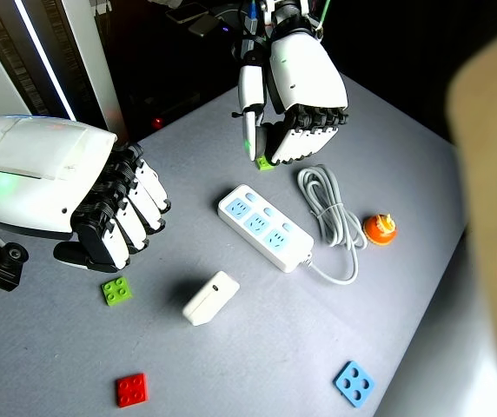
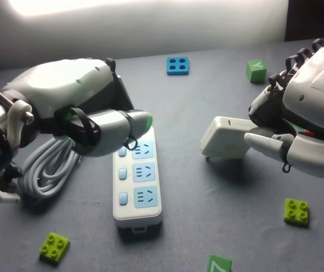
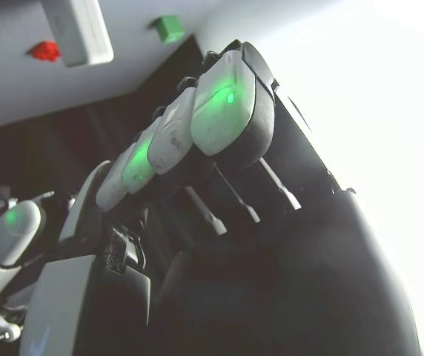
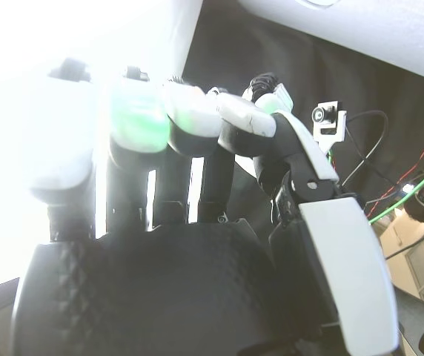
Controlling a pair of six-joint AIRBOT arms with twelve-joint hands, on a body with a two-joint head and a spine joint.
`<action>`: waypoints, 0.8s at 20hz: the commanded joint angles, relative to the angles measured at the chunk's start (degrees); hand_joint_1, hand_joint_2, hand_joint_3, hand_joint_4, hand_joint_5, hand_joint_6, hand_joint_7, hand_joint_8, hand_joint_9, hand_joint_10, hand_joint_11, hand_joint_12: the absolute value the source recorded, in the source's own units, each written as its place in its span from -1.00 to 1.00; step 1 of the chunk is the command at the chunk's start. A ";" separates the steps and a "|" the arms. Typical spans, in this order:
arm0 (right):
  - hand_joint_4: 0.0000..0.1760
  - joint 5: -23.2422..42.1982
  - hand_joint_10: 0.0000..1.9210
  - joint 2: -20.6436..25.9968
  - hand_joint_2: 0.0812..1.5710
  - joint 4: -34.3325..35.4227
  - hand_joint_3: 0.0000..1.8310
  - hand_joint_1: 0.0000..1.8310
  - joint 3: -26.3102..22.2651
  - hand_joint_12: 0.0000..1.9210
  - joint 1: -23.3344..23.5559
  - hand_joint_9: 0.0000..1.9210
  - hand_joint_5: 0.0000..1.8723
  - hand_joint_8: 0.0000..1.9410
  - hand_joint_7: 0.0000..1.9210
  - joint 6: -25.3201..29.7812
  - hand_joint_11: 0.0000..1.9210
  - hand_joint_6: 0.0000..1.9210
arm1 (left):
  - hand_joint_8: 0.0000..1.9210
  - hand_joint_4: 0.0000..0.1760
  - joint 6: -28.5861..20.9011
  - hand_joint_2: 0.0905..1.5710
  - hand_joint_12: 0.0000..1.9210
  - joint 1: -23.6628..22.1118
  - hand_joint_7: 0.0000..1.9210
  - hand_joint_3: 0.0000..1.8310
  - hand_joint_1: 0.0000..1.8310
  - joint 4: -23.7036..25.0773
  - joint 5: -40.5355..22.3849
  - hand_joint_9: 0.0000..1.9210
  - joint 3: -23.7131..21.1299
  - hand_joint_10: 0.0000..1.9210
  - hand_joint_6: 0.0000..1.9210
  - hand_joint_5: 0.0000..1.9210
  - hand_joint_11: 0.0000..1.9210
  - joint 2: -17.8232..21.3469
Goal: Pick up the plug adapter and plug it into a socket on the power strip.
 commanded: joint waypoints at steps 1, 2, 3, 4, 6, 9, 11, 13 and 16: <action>-1.00 6.31 -0.94 0.28 0.16 -0.60 -0.88 -0.92 -0.25 -0.52 0.86 -0.90 -0.88 -0.94 -0.88 -0.16 -1.00 -0.94 | -0.95 -1.00 -0.39 0.35 -0.62 -0.43 -0.91 -0.88 -1.00 2.11 -3.06 -0.91 -0.17 -0.94 -0.94 -0.90 -1.00 0.30; -1.00 6.31 -0.94 0.28 0.16 -0.60 -0.88 -0.92 -0.25 -0.52 0.87 -0.90 -0.88 -0.94 -0.88 -0.16 -1.00 -0.94 | -0.95 -1.00 -0.39 0.35 -0.62 -0.43 -0.91 -0.88 -1.00 2.11 -2.88 -0.91 -0.21 -0.94 -0.94 -0.90 -1.00 0.30; -1.00 6.31 -0.99 0.28 0.22 -0.60 -0.99 -0.91 -0.24 -0.46 0.87 -0.84 -0.83 -0.99 -0.83 -0.16 -1.00 -0.99 | -0.99 -1.00 -0.39 0.42 -0.64 -0.42 -0.88 -0.98 -1.00 2.11 -2.87 -0.89 -0.21 -0.99 -0.99 -0.86 -1.00 0.30; -1.00 6.33 -0.99 0.28 0.22 -0.60 -0.99 -0.91 -0.24 -0.44 0.87 -0.83 -0.82 -1.00 -0.82 -0.19 -1.00 -0.99 | -1.00 -1.00 -0.42 0.42 -0.61 -0.31 -0.88 -0.99 -0.99 2.11 -2.81 -0.88 -0.25 -0.99 -0.99 -0.86 -1.00 0.30; -1.00 6.33 -0.99 0.29 0.22 -0.59 -0.99 -0.91 -0.22 -0.44 0.91 -0.83 -0.82 -1.00 -0.82 -0.21 -1.00 -0.99 | -1.00 -1.00 -0.42 0.42 -0.61 -0.25 -0.88 -0.99 -0.99 2.11 -2.28 -0.88 -0.28 -0.99 -0.99 -0.86 -1.00 0.30; -1.00 4.36 -1.00 0.02 0.25 0.90 -0.99 -0.92 0.37 -0.49 1.61 -0.84 -0.88 -1.00 -0.85 -0.21 -1.00 -1.00 | -1.00 -1.00 1.71 0.38 -0.68 0.67 -0.91 -1.00 -1.00 -1.35 -1.05 -0.93 -1.16 -0.99 -1.00 -0.89 -1.00 0.32; -1.00 -0.23 -1.00 -1.33 0.26 4.16 -1.00 -0.92 2.45 -0.48 3.63 -0.84 -0.87 -1.00 -0.85 -0.32 -1.00 -1.00 | -0.99 -1.00 2.60 0.38 -0.64 1.87 -0.88 -1.00 -1.00 -4.12 -0.93 -0.91 -2.14 -0.99 -0.99 -0.88 -1.00 0.32; -1.00 -4.80 -1.00 -3.11 0.33 10.21 -0.99 -0.66 4.92 -0.49 6.41 -0.85 -0.88 -1.00 -0.86 -2.41 -1.00 -1.00 | -1.00 -1.00 2.58 0.38 -0.66 3.73 -0.90 -1.00 -1.00 -6.47 -1.69 -0.91 -3.32 -1.00 -1.00 -0.88 -1.00 -0.08; -1.00 -12.49 -1.00 -6.52 0.38 22.45 -1.00 -0.28 8.79 -0.51 10.41 -0.87 -0.91 -1.00 -0.89 -8.45 -1.00 -1.00 | -1.00 -1.00 2.59 0.39 -0.63 6.04 -0.90 -1.00 -1.00 -5.58 -2.22 -0.91 -4.38 -1.00 -1.00 -0.88 -1.00 -0.37</action>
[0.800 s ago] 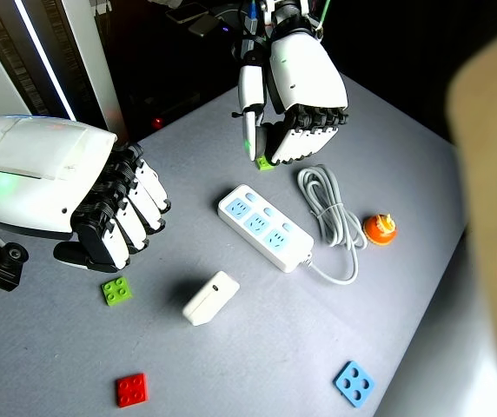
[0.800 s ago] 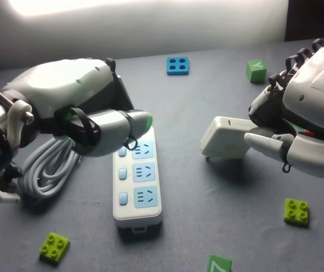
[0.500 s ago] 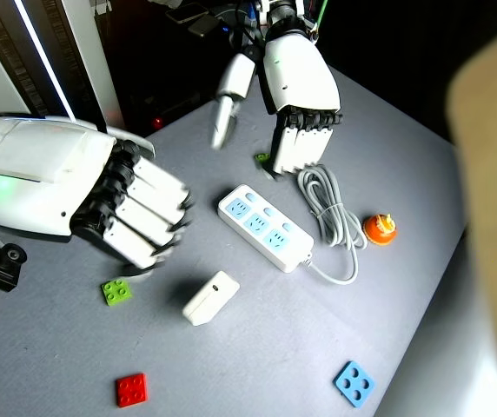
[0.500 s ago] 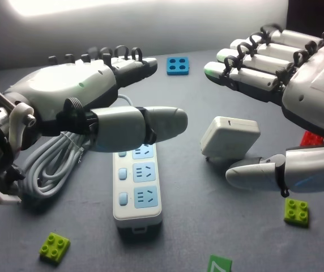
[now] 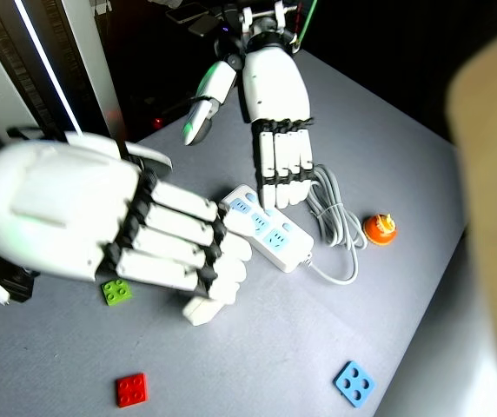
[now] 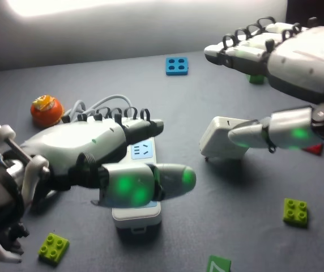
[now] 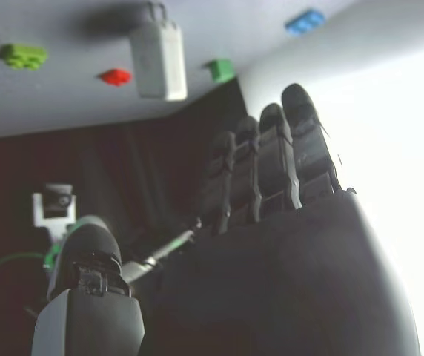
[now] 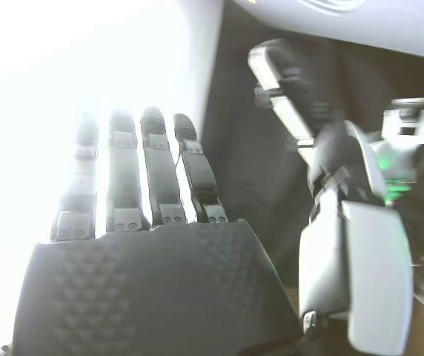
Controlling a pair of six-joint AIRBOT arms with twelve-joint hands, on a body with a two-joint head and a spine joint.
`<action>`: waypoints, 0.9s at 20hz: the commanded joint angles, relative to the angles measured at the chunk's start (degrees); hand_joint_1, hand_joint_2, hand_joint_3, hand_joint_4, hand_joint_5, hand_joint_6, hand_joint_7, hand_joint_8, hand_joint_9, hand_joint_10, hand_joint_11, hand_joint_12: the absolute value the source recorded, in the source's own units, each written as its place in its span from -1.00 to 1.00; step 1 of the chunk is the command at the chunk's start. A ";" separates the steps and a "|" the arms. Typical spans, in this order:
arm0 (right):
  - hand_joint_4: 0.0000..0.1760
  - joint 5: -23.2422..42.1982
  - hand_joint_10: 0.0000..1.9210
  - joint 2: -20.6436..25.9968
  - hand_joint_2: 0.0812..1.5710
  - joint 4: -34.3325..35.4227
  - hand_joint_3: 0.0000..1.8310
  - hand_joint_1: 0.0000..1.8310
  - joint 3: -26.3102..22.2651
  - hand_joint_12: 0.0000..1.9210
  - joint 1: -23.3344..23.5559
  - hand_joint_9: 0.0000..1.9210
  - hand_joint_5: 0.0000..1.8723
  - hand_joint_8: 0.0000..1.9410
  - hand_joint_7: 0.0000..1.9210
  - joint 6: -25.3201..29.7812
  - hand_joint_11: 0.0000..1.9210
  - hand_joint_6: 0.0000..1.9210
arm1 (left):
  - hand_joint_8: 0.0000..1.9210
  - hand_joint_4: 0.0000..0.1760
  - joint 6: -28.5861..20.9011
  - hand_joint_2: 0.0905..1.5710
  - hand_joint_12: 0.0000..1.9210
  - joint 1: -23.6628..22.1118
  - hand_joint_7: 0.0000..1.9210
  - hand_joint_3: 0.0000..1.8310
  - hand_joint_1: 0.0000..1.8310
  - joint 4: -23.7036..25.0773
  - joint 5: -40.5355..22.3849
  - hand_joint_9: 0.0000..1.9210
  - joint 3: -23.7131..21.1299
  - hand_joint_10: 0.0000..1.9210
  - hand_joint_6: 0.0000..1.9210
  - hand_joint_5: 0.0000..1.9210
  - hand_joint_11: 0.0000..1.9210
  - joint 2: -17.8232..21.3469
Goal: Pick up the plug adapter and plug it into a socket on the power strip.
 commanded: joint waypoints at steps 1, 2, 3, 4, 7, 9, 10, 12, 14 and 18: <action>-1.00 1.83 -1.00 -0.47 0.38 1.55 -1.00 -0.18 0.73 -0.50 0.89 -0.86 -0.90 -1.00 -0.89 -1.15 -1.00 -1.00 | -1.00 -1.00 -0.30 0.40 -0.66 0.11 -0.90 -1.00 -1.00 2.37 -3.50 -0.91 -0.27 -1.00 -1.00 -0.89 -1.00 0.05; -1.00 1.46 -1.00 -1.71 0.39 2.39 -1.00 -0.14 2.11 -0.48 0.92 -0.87 -0.89 -1.00 -0.89 -1.62 -1.00 -1.00 | -1.00 -1.00 -0.38 0.40 -0.69 1.16 -0.91 -1.00 -1.00 2.39 -4.09 -0.92 -0.65 -1.00 -1.00 -0.90 -1.00 -0.05; -1.00 1.35 -1.00 -2.74 0.40 2.46 -1.00 -0.08 3.17 -0.48 0.71 -0.88 -0.89 -1.00 -0.90 -1.65 -1.00 -1.00 | -1.00 -1.00 -1.65 0.40 -0.68 2.58 -0.91 -1.00 -1.00 3.52 -4.93 -0.91 -0.98 -1.00 -1.00 -0.91 -1.00 -0.22; -1.00 0.78 -1.00 -3.65 0.40 3.20 -1.00 -0.04 4.14 -0.53 0.47 -0.90 -0.92 -1.00 -0.92 -1.65 -1.00 -1.00 | -1.00 -1.00 -3.57 0.40 -0.68 3.95 -0.91 -1.00 -1.00 5.88 -4.96 -0.91 -1.21 -1.00 -1.00 -0.90 -1.00 -0.32; -1.00 0.19 -0.99 -5.84 0.38 5.67 -1.00 0.07 6.58 -0.58 -0.62 -0.90 -0.90 -0.99 -0.91 -1.68 -1.00 -0.99 | -1.00 -1.00 -7.54 0.40 -0.67 7.14 -0.90 -1.00 -1.00 12.55 -4.12 -0.91 -1.71 -1.00 -1.00 -0.90 -1.00 -0.30; -1.00 -0.71 -1.00 -7.98 0.40 10.64 -1.00 0.07 9.47 -0.60 -1.33 -0.90 -0.91 -1.00 -0.93 -1.68 -1.00 -1.00 | -1.00 -1.00 -9.01 0.40 -0.66 9.68 -0.90 -1.00 -1.00 14.76 -5.31 -0.91 -2.54 -1.00 -1.00 -0.90 -1.00 -0.31; -1.00 -1.63 -1.00 -8.54 0.39 12.83 -1.00 0.13 10.35 -0.61 -1.42 -0.91 -0.91 -1.00 -0.93 -1.68 -1.00 -1.00 | -1.00 -1.00 -9.01 0.40 -0.66 10.16 -0.90 -1.00 -1.00 14.85 -5.50 -0.90 -2.72 -1.00 -1.00 -0.90 -1.00 -0.36; -1.00 -3.02 -1.00 -9.69 0.40 16.47 -1.00 0.15 11.95 -0.62 -1.94 -0.91 -0.93 -1.00 -0.94 -2.30 -1.00 -1.00 | -1.00 -1.00 -9.02 0.41 -0.68 11.20 -0.90 -1.00 -1.00 15.51 -6.00 -0.91 -2.89 -1.00 -1.00 -0.89 -1.00 -0.67; -1.00 -3.22 -1.00 -10.77 0.40 17.11 -1.00 0.17 13.23 -0.61 -2.50 -0.90 -0.91 -1.00 -0.93 -2.57 -1.00 -0.99 | -1.00 -1.00 -9.31 0.39 -0.70 12.45 -0.92 -1.00 -1.00 15.94 -7.20 -0.92 -2.90 -1.00 -1.00 -0.92 -1.00 -0.85; -1.00 -5.45 -0.99 -12.53 0.39 20.71 -1.00 0.22 16.30 -0.57 -3.28 -0.90 -0.89 -0.99 -0.92 -2.80 -1.00 -0.99 | -1.00 -1.00 -7.94 0.40 -0.73 13.66 -0.92 -1.00 -1.00 15.94 -7.79 -0.92 -2.87 -1.00 -0.99 -0.90 -1.00 -1.50</action>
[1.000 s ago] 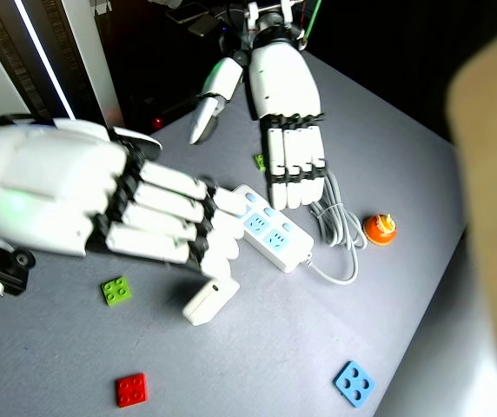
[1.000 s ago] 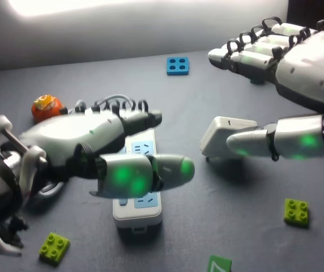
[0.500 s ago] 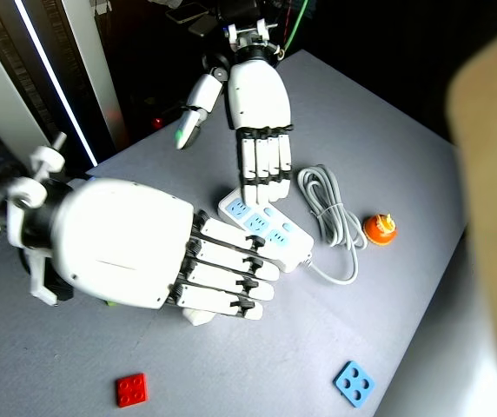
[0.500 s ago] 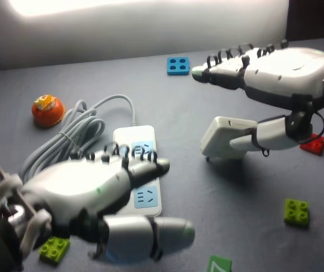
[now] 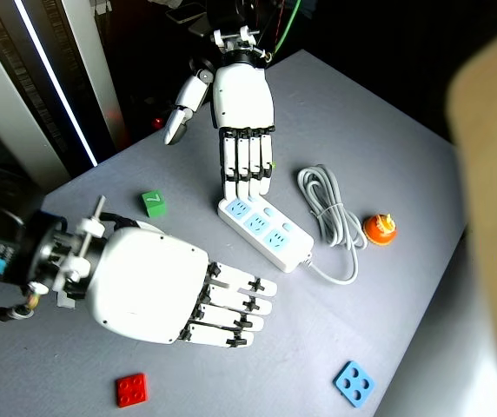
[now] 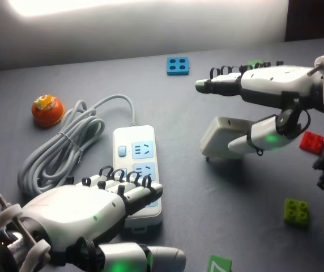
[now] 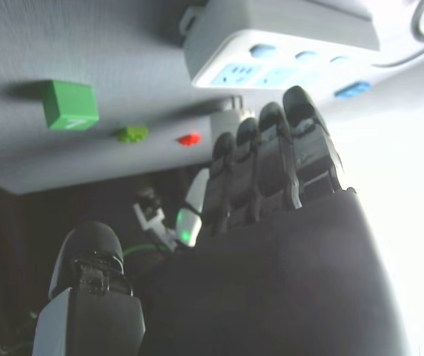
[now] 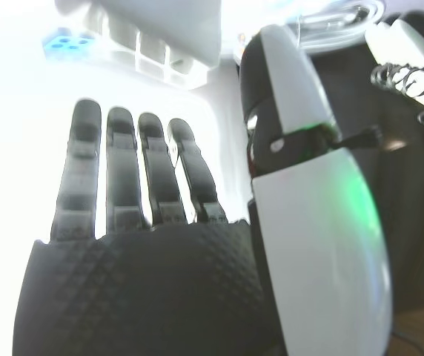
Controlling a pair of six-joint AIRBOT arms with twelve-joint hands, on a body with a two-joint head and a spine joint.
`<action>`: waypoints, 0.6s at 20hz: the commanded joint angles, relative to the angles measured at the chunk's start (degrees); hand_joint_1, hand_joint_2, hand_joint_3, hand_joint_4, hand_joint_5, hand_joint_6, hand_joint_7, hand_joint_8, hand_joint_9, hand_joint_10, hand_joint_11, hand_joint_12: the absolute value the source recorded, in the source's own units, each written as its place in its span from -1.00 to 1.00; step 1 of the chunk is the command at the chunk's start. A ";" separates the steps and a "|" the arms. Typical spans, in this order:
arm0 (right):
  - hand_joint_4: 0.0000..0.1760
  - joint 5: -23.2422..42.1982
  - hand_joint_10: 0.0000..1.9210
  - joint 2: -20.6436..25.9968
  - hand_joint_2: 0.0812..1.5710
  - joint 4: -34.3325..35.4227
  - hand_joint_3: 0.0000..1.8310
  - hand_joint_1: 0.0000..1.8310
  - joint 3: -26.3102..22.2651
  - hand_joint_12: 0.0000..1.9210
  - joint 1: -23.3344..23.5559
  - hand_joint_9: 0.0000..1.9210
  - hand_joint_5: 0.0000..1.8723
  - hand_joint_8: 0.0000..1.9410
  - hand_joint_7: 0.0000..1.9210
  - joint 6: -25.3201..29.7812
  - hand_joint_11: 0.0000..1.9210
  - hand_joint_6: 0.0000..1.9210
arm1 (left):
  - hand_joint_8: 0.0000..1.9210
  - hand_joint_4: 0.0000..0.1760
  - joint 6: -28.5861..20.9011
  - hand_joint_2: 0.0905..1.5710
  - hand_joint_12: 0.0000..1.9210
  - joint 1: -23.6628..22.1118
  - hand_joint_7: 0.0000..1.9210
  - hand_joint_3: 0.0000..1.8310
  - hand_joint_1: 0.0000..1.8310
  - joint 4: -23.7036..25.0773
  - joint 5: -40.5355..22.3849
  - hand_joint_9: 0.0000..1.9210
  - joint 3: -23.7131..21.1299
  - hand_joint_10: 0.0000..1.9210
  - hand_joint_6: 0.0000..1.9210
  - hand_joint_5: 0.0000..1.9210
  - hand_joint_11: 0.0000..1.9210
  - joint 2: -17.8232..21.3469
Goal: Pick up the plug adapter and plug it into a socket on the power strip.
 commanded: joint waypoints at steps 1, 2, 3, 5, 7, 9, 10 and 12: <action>-1.00 2.68 -1.00 0.05 0.38 -0.03 -1.00 0.22 0.40 -0.57 -0.24 -0.90 -0.90 -1.00 -0.93 -0.11 -1.00 -1.00 | -1.00 -1.00 0.28 0.40 -0.73 -0.33 -0.92 -1.00 -1.00 1.30 -3.88 -0.92 0.06 -1.00 -0.99 -0.90 -1.00 -0.47; -1.00 2.65 -1.00 -0.42 0.38 -0.03 -1.00 0.23 0.97 -0.58 -0.74 -0.90 -0.90 -1.00 -0.93 -0.11 -1.00 -1.00 | -1.00 -1.00 1.85 0.40 -0.73 -0.34 -0.91 -1.00 -1.00 -1.21 -4.00 -0.92 0.01 -1.00 -0.99 -0.90 -1.00 -0.81; -1.00 2.09 -1.00 -0.88 0.37 -0.03 -1.00 0.22 1.60 -0.52 -1.06 -0.89 -0.90 -1.00 -0.93 -0.12 -1.00 -1.00 | -1.00 -1.00 3.22 0.39 -0.75 -0.52 -0.93 -1.00 -1.00 -4.00 -4.99 -0.94 -0.24 -1.00 -1.00 -0.91 -1.00 -1.19; -1.00 1.91 -1.00 -1.52 0.38 -0.02 -1.00 0.23 2.20 -0.51 -1.45 -0.89 -0.91 -1.00 -0.94 -0.13 -1.00 -1.00 | -1.00 -1.00 4.81 0.39 -0.70 -1.06 -0.91 -1.00 -1.00 -7.08 -5.93 -0.92 -0.85 -1.00 -1.00 -0.89 -1.00 -1.70; -1.00 2.36 -1.00 -2.10 0.39 -0.02 -1.00 0.22 2.51 -0.48 -1.81 -0.88 -0.91 -1.00 -0.93 -0.68 -1.00 -1.00 | -1.00 -1.00 5.61 0.41 -0.73 -1.69 -0.91 -1.00 -1.00 -8.99 -7.52 -0.93 -1.42 -1.00 -1.00 -0.89 -1.00 -2.45; -1.00 2.68 -1.00 -2.50 0.42 -0.02 -1.00 0.20 2.79 -0.49 -2.02 -0.88 -0.91 -1.00 -0.93 -0.70 -1.00 -1.00 | -1.00 -1.00 5.78 0.40 -0.67 -2.15 -0.89 -1.00 -1.00 -8.99 -7.65 -0.90 -1.40 -1.00 -1.00 -0.87 -1.00 -2.82; -1.00 2.90 -1.00 -2.72 0.42 -0.02 -0.99 0.19 2.96 -0.49 -2.14 -0.88 -0.91 -1.00 -0.92 -0.66 -1.00 -1.00 | -1.00 -1.00 5.62 0.40 -0.66 -2.18 -0.89 -1.00 -1.00 -9.00 -7.98 -0.90 -1.42 -1.00 -1.00 -0.87 -1.00 -2.94; -1.00 3.41 -1.00 -3.17 0.42 -0.02 -1.00 0.19 3.17 -0.45 -2.47 -0.86 -0.89 -1.00 -0.91 -0.52 -1.00 -1.00 | -1.00 -1.00 5.63 0.41 -0.73 -2.12 -0.91 -1.00 -1.00 -9.00 -8.61 -0.92 -1.61 -1.00 -1.00 -0.90 -1.00 -3.36</action>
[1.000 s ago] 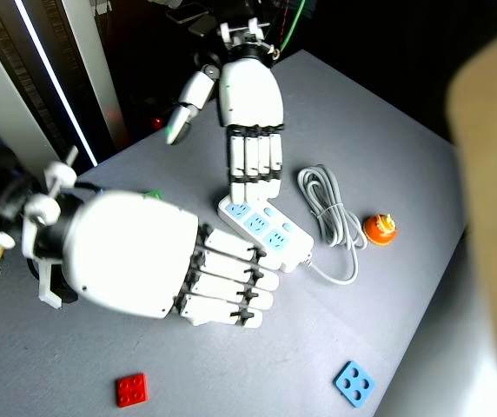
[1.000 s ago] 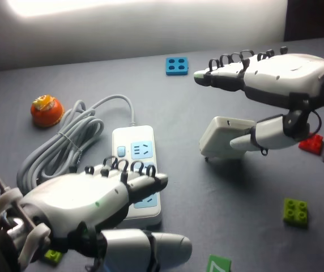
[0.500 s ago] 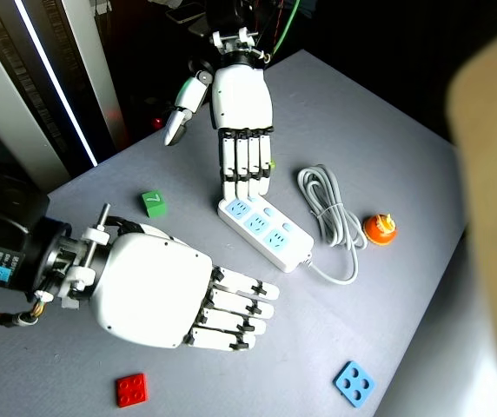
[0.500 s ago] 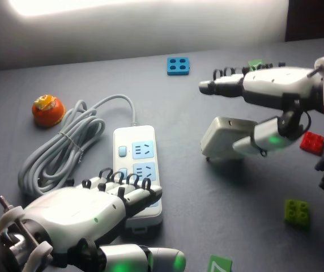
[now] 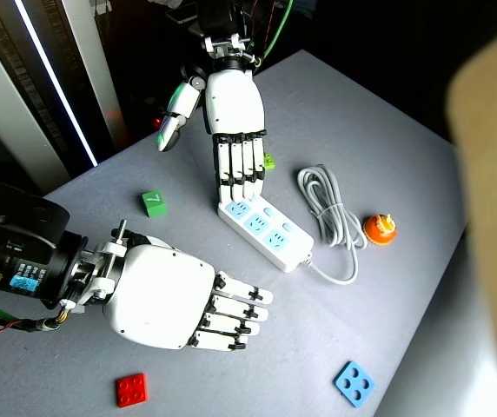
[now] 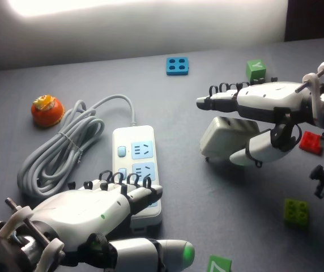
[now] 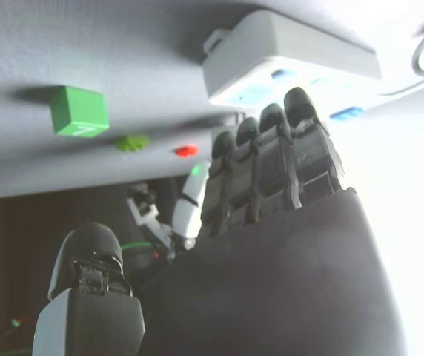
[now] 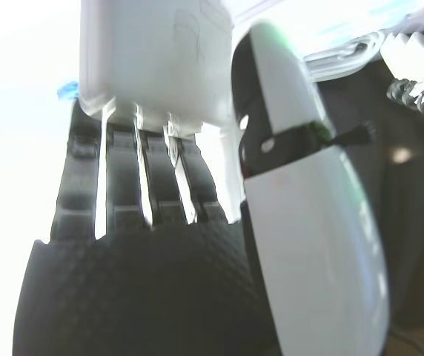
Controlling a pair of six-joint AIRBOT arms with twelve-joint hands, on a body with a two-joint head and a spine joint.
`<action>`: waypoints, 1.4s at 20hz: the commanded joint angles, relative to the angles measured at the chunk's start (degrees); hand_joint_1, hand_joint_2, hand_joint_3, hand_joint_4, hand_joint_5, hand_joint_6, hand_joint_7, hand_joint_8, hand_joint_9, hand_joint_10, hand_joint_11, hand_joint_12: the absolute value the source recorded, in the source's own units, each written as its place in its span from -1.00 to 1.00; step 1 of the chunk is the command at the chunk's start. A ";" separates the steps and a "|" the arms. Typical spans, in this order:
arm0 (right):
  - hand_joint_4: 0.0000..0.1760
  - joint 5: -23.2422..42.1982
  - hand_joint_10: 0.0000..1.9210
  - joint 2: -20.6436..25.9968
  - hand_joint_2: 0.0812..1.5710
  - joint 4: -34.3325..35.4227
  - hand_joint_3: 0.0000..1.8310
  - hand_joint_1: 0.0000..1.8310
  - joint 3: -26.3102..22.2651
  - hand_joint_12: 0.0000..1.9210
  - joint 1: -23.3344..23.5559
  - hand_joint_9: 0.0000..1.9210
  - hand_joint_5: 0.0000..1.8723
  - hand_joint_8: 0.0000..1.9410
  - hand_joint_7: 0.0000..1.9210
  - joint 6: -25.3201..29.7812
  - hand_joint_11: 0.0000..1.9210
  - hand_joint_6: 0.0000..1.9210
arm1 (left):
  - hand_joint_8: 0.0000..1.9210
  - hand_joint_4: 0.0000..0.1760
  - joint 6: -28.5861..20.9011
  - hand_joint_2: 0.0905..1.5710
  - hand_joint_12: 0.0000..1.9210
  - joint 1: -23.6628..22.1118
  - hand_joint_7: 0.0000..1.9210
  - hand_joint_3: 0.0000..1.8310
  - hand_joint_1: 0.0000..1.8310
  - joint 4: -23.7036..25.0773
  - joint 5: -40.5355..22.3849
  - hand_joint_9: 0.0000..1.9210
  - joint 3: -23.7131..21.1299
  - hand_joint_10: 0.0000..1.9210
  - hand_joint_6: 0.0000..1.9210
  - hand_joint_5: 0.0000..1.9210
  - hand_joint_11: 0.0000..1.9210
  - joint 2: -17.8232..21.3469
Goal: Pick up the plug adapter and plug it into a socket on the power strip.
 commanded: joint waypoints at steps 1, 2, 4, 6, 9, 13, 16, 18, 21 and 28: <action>-1.00 3.38 -1.00 -0.02 0.42 -0.17 -1.00 0.19 0.09 -0.45 0.37 -0.86 -0.88 -0.99 -0.90 0.24 -1.00 -0.99 | -1.00 -1.00 -0.12 0.41 -0.72 -0.32 -0.91 -1.00 -1.00 2.43 -3.04 -0.92 -0.39 -1.00 -1.00 -0.89 -1.00 -0.55; -1.00 3.43 -1.00 -0.20 0.42 -0.17 -1.00 0.19 0.31 -0.45 0.17 -0.86 -0.87 -0.99 -0.90 0.45 -1.00 -0.99 | -1.00 -1.00 0.01 0.41 -0.72 0.10 -0.91 -1.00 -1.00 2.43 -3.06 -0.92 -0.54 -1.00 -1.00 -0.89 -1.00 -1.06; -1.00 3.49 -1.00 -0.38 0.43 -0.17 -1.00 0.16 0.57 -0.48 -0.06 -0.87 -0.90 -1.00 -0.92 0.48 -1.00 -1.00 | -1.00 -1.00 0.03 0.41 -0.68 0.79 -0.89 -1.00 -1.00 2.43 -3.52 -0.91 -0.59 -0.99 -1.00 -0.88 -1.00 -1.32; -1.00 3.59 -1.00 -0.66 0.40 -0.17 -1.00 0.19 1.03 -0.46 -0.34 -0.87 -0.88 -1.00 -0.91 0.48 -1.00 -0.99 | -1.00 -1.00 0.02 0.42 -0.69 1.62 -0.89 -1.00 -1.00 2.44 -3.80 -0.90 -0.64 -1.00 -1.00 -0.89 -1.00 -1.52; -1.00 3.68 -0.99 -0.95 0.40 -0.17 -1.00 0.20 1.42 -0.41 -0.67 -0.85 -0.87 -1.00 -0.89 0.44 -1.00 -1.00 | -1.00 -1.00 0.00 0.42 -0.68 2.82 -0.88 -1.00 -1.00 2.44 -4.69 -0.89 -0.71 -0.99 -1.00 -0.89 -1.00 -2.13; -1.00 3.80 -1.00 -1.29 0.38 -0.18 -1.00 0.19 1.91 -0.38 -0.90 -0.85 -0.88 -1.00 -0.89 0.24 -1.00 -1.00 | -1.00 -1.00 0.01 0.41 -0.70 3.45 -0.90 -1.00 -1.00 3.31 -4.72 -0.92 -0.61 -1.00 -1.00 -0.90 -1.00 -3.08; -1.00 3.80 -1.00 -1.85 0.39 -0.18 -1.00 0.21 2.62 -0.43 -1.04 -0.85 -0.88 -1.00 -0.89 0.24 -1.00 -1.00 | -1.00 -1.00 -0.31 0.42 -0.70 4.38 -0.90 -1.00 -1.00 4.97 -4.26 -0.92 -0.74 -1.00 -1.00 -0.90 -1.00 -3.76; -1.00 3.76 -1.00 -2.05 0.40 -0.18 -1.00 0.20 2.81 -0.43 -1.14 -0.85 -0.87 -1.00 -0.89 0.04 -1.00 -1.00 | -1.00 -1.00 -0.29 0.41 -0.70 5.18 -0.91 -1.00 -1.00 5.02 -4.81 -0.91 -0.72 -1.00 -1.00 -0.90 -1.00 -4.42; -1.00 3.76 -1.00 -2.48 0.41 -0.18 -1.00 0.18 3.15 -0.41 -1.18 -0.85 -0.89 -1.00 -0.89 -0.11 -1.00 -1.00 | -1.00 -1.00 -0.12 0.41 -0.69 5.85 -0.90 -1.00 -1.00 5.02 -4.87 -0.91 -0.36 -1.00 -1.00 -0.90 -1.00 -5.29; -1.00 3.95 -1.00 -2.95 0.42 -0.18 -1.00 0.18 3.83 -0.44 -1.21 -0.84 -0.88 -1.00 -0.88 -0.15 -1.00 -1.00 | -1.00 -1.00 0.23 0.41 -0.66 8.17 -0.89 -1.00 -1.00 4.77 -5.10 -0.90 -0.42 -1.00 -1.00 -0.88 -1.00 -5.68</action>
